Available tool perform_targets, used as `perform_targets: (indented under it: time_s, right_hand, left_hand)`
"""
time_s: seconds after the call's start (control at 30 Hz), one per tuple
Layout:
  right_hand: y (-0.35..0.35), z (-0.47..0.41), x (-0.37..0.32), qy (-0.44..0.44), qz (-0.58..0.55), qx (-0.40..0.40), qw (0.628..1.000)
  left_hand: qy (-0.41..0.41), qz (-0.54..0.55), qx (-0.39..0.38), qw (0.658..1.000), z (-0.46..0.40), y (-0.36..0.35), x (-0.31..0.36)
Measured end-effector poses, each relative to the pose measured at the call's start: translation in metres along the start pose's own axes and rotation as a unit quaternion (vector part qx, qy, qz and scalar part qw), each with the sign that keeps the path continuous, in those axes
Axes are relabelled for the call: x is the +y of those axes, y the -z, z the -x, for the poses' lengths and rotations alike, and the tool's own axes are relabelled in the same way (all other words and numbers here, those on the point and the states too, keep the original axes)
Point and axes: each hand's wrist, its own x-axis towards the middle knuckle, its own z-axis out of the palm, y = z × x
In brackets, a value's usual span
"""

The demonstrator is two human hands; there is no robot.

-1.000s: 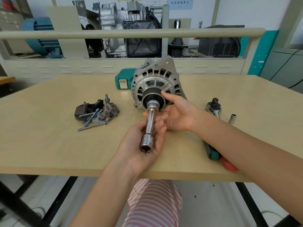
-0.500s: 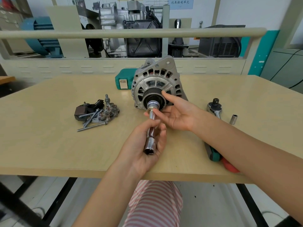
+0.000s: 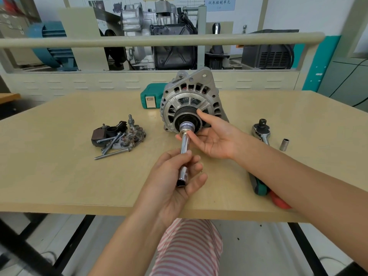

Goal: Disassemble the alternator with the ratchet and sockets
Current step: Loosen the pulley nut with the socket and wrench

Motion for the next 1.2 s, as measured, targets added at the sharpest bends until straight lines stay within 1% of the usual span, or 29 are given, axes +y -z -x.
perform_targets:
  time_s: [0.1, 0.2, 0.33, 0.4, 0.53, 0.7, 0.83, 0.97, 1.2]
  right_hand:
    - [0.002, 0.001, 0.000, -0.010, 0.058, 0.006, 0.998]
    - [0.002, 0.001, 0.000, -0.013, 0.088, 0.010, 0.996]
    - [0.002, 0.001, 0.000, -0.012, 0.120, 0.019, 0.992]
    - [0.002, 0.002, 0.001, -0.015, 0.118, 0.022, 0.993]
    - [0.002, 0.002, 0.001, -0.016, 0.122, 0.025, 0.992]
    - [0.004, -0.001, 0.000, -0.007, 0.115, 0.025, 0.993]
    - [0.005, -0.002, 0.000, -0.011, 0.130, 0.024, 0.991]
    - [0.005, -0.002, -0.001, -0.013, 0.113, 0.017, 0.993]
    - [0.005, 0.000, 0.000, -0.011, 0.123, 0.017, 0.992]
  left_hand:
    - [0.043, 0.082, -0.010, 0.996, 0.000, -0.002, -0.002]
    - [0.106, 0.177, -0.042, 0.978, 0.004, 0.000, 0.001]
    - [0.154, 0.240, -0.071, 0.956, 0.005, 0.005, 0.006]
    - [0.156, 0.230, -0.061, 0.959, 0.003, 0.005, 0.006]
    - [0.126, 0.183, -0.019, 0.975, -0.002, -0.001, 0.005]
    - [0.098, 0.200, 0.021, 0.975, -0.004, -0.006, 0.002]
    - [0.101, 0.184, 0.019, 0.978, -0.003, -0.006, 0.001]
    - [0.106, 0.166, 0.006, 0.980, -0.001, -0.006, 0.000]
    - [0.105, 0.151, -0.004, 0.983, -0.003, -0.007, -0.002]
